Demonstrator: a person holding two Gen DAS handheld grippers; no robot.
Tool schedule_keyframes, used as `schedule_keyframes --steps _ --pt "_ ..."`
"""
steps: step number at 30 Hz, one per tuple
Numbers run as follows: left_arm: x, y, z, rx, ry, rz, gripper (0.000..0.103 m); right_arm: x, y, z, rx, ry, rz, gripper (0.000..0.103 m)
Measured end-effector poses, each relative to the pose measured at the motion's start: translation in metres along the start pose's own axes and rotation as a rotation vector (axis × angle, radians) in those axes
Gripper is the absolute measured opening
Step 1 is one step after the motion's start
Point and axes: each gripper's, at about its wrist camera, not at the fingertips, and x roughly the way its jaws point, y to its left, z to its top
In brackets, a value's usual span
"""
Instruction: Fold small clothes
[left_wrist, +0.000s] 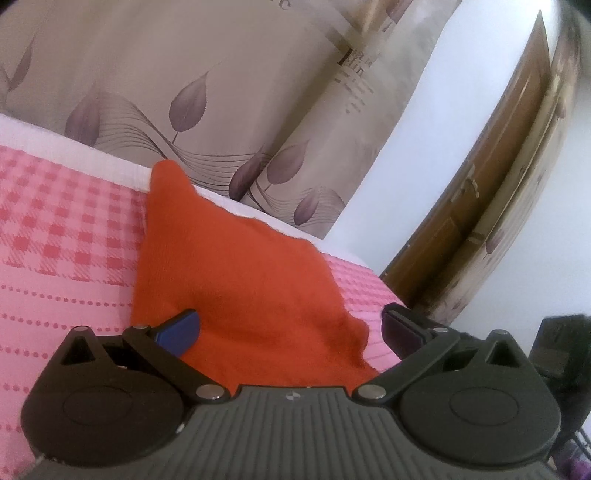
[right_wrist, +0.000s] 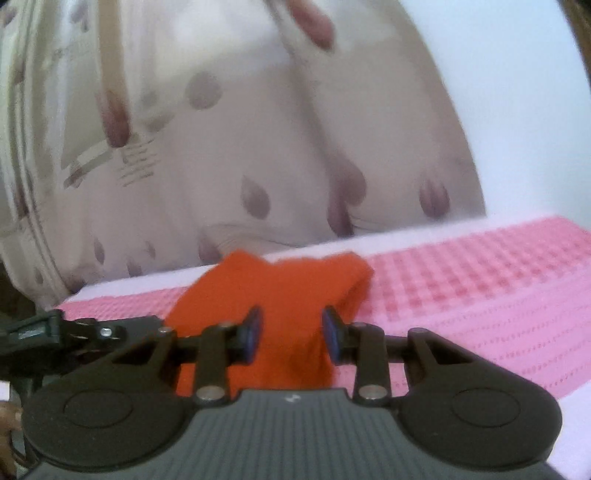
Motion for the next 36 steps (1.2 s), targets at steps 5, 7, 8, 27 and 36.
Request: schedule_keyframes --steps 5,7,8,27,36 --pt "0.0 -0.001 0.0 0.008 -0.001 0.005 0.103 0.038 0.008 -0.013 -0.084 0.226 -0.072 0.034" --pt "0.0 -0.001 0.0 0.015 -0.002 0.011 0.103 0.042 0.009 -0.012 -0.086 0.256 -0.068 0.035" --pt "0.0 -0.001 0.0 0.015 -0.001 0.012 0.103 0.043 0.006 -0.012 -0.069 0.266 -0.062 0.035" --pt "-0.008 0.001 0.006 0.026 0.011 0.033 0.103 0.047 -0.005 -0.012 -0.015 0.292 -0.005 0.078" --pt "-0.007 0.09 0.058 -0.257 0.149 -0.076 0.101 0.067 -0.055 0.01 0.204 0.34 0.161 0.087"
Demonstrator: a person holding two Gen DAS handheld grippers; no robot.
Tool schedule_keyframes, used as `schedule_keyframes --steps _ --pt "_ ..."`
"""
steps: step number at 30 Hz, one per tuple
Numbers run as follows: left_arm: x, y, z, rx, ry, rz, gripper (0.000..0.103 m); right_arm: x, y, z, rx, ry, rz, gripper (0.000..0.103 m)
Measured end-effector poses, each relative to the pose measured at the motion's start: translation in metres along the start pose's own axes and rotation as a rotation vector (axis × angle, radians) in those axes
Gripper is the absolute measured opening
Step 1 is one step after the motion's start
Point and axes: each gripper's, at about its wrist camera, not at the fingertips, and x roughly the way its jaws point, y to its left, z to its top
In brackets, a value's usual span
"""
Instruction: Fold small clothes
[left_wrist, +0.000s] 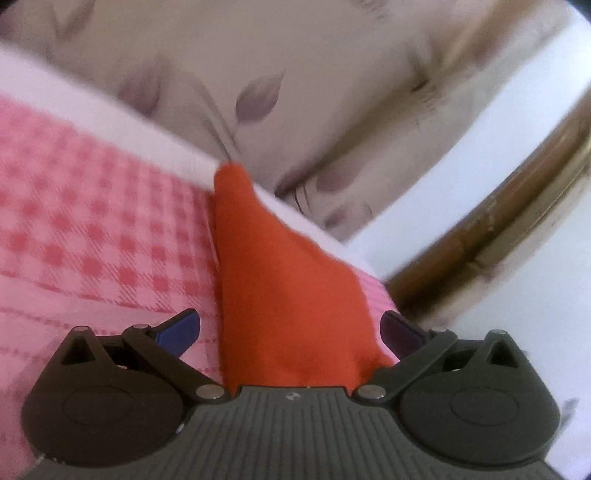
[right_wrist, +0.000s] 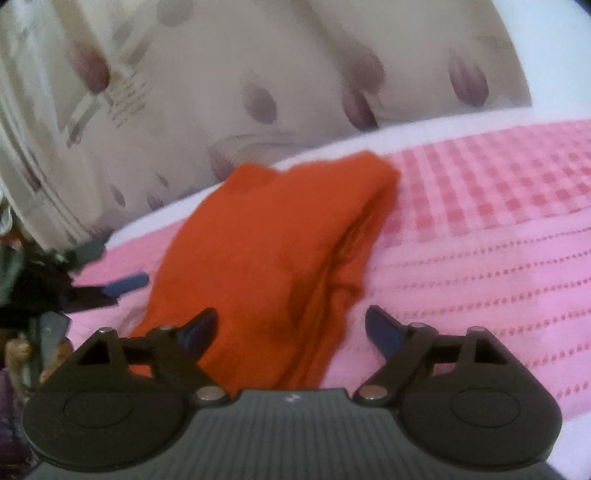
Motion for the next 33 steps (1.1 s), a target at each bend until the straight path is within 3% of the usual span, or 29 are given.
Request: schedule_keyframes --steps 3,7,9,11,12,13,14,15,16,18,27,33 --pt "0.021 0.008 0.013 0.001 0.094 -0.089 0.101 0.01 -0.01 0.01 0.009 0.016 0.052 0.087" --pt "0.055 0.001 0.02 0.116 0.172 -0.099 0.099 0.027 -0.013 0.025 -0.018 0.045 0.104 0.087" --pt "0.068 0.001 0.025 0.112 0.189 -0.122 0.096 0.037 -0.016 0.032 -0.013 0.053 0.14 0.087" --pt "0.076 0.0 0.027 0.115 0.197 -0.121 0.082 0.046 -0.019 0.038 0.02 0.049 0.168 0.087" --pt "0.08 0.0 0.027 0.115 0.203 -0.107 0.062 0.05 -0.02 0.041 0.031 0.049 0.179 0.087" --pt "0.084 0.002 0.027 0.103 0.212 -0.09 0.052 0.053 -0.018 0.042 0.034 0.046 0.176 0.087" --pt "0.084 0.002 0.026 0.092 0.209 -0.087 0.053 0.055 -0.014 0.042 0.025 0.048 0.168 0.08" --pt "0.081 0.002 0.025 0.086 0.194 -0.075 0.049 0.059 -0.01 0.042 0.017 0.057 0.164 0.062" --pt "0.08 0.0 0.023 0.09 0.183 -0.056 0.046 0.062 -0.006 0.04 0.032 0.068 0.164 0.054" --pt "0.075 -0.007 0.017 0.103 0.151 -0.017 0.043 0.061 0.0 0.035 0.061 0.065 0.165 0.044" --pt "0.019 -0.04 -0.005 0.166 0.044 0.08 0.04 0.04 0.039 0.019 0.087 -0.034 0.143 0.039" --pt "-0.031 -0.06 -0.014 0.19 0.023 0.116 0.04 0.019 0.079 0.007 0.079 -0.051 0.165 0.039"
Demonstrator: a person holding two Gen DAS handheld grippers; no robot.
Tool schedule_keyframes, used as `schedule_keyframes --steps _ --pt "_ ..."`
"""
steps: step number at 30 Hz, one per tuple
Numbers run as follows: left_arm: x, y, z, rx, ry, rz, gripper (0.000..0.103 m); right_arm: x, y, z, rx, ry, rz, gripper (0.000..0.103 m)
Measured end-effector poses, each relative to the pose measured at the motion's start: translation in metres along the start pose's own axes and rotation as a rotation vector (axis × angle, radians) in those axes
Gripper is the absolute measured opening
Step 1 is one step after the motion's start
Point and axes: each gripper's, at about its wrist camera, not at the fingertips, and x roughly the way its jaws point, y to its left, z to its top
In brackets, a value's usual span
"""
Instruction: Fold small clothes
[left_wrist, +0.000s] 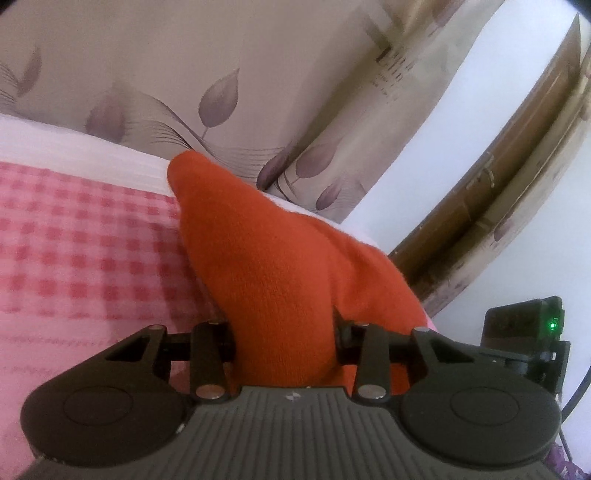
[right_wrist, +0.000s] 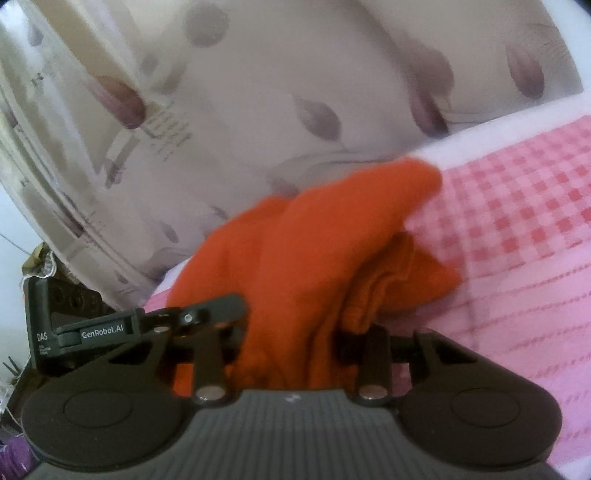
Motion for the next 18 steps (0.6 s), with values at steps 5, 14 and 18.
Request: schedule_keyframes --steps 5,14,18 --pt "-0.048 -0.005 -0.014 0.003 -0.012 0.033 0.04 -0.006 0.035 -0.022 0.004 0.009 0.044 0.039" --pt "-0.125 -0.001 -0.053 -0.014 -0.013 0.097 0.04 -0.005 0.091 -0.074 0.02 0.047 0.102 0.039" --pt "-0.146 0.001 -0.071 -0.013 -0.015 0.115 0.04 -0.008 0.104 -0.095 0.036 0.057 0.116 0.039"
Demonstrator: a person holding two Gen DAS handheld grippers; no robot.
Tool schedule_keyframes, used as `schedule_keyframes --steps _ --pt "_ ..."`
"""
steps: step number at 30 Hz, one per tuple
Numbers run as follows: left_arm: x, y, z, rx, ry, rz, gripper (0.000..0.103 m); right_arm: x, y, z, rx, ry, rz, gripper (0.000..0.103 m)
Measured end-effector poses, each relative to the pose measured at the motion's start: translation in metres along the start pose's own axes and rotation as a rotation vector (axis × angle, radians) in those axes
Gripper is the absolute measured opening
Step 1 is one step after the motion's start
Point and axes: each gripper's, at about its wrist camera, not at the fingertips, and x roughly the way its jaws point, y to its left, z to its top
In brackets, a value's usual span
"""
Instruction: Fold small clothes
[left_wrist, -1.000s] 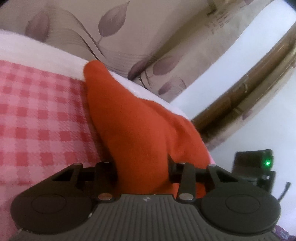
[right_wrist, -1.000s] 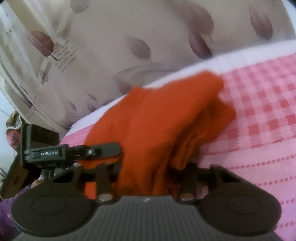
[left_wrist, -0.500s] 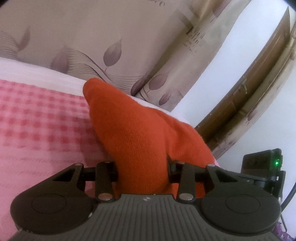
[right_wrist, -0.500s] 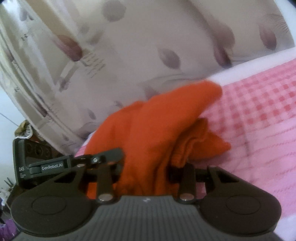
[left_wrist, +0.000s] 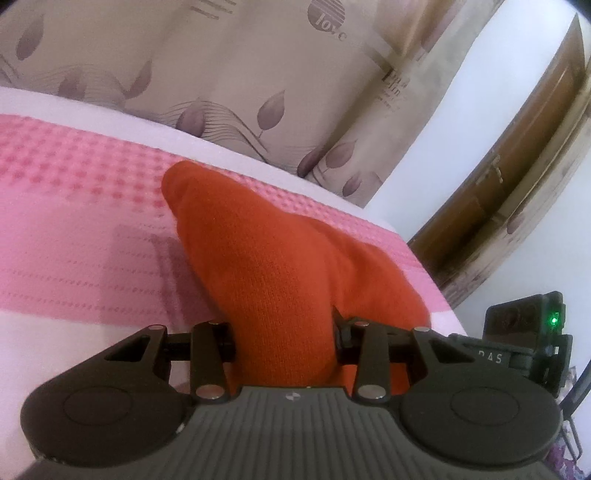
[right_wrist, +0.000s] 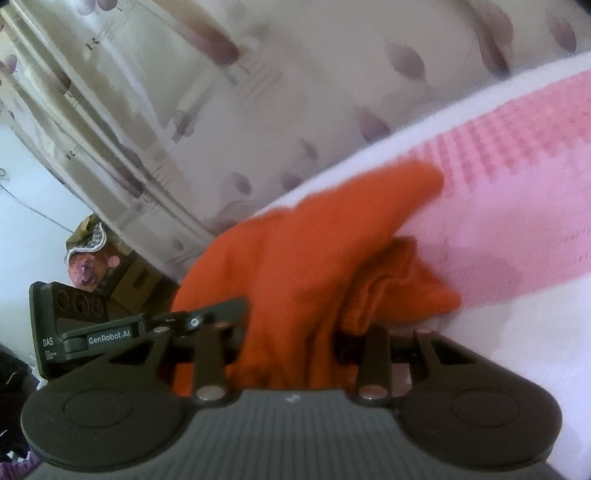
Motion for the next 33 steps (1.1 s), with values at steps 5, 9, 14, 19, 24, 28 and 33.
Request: schedule_keyframes --steps 5,9,14,19,24,28,33 --pt "-0.01 0.004 -0.017 0.021 0.001 0.023 0.04 0.003 0.008 -0.021 0.037 0.006 0.003 0.039" --pt "-0.01 0.007 -0.03 0.032 0.01 0.043 0.041 0.004 0.005 -0.036 0.062 0.016 -0.011 0.039" --pt "-0.007 0.011 -0.041 0.044 0.0 0.066 0.042 0.006 0.003 -0.045 0.062 0.025 -0.036 0.039" --pt "-0.004 0.01 -0.051 0.09 -0.019 0.131 0.056 0.011 0.002 -0.052 0.019 0.033 -0.077 0.04" --pt "-0.004 0.004 -0.062 0.144 -0.058 0.217 0.078 0.011 0.006 -0.062 -0.069 0.02 -0.13 0.044" --pt "-0.009 -0.006 -0.066 0.186 -0.105 0.295 0.098 0.007 0.015 -0.071 -0.157 -0.004 -0.184 0.054" --pt "-0.021 -0.023 -0.069 0.233 -0.202 0.385 0.103 -0.004 0.033 -0.09 -0.283 -0.066 -0.27 0.066"
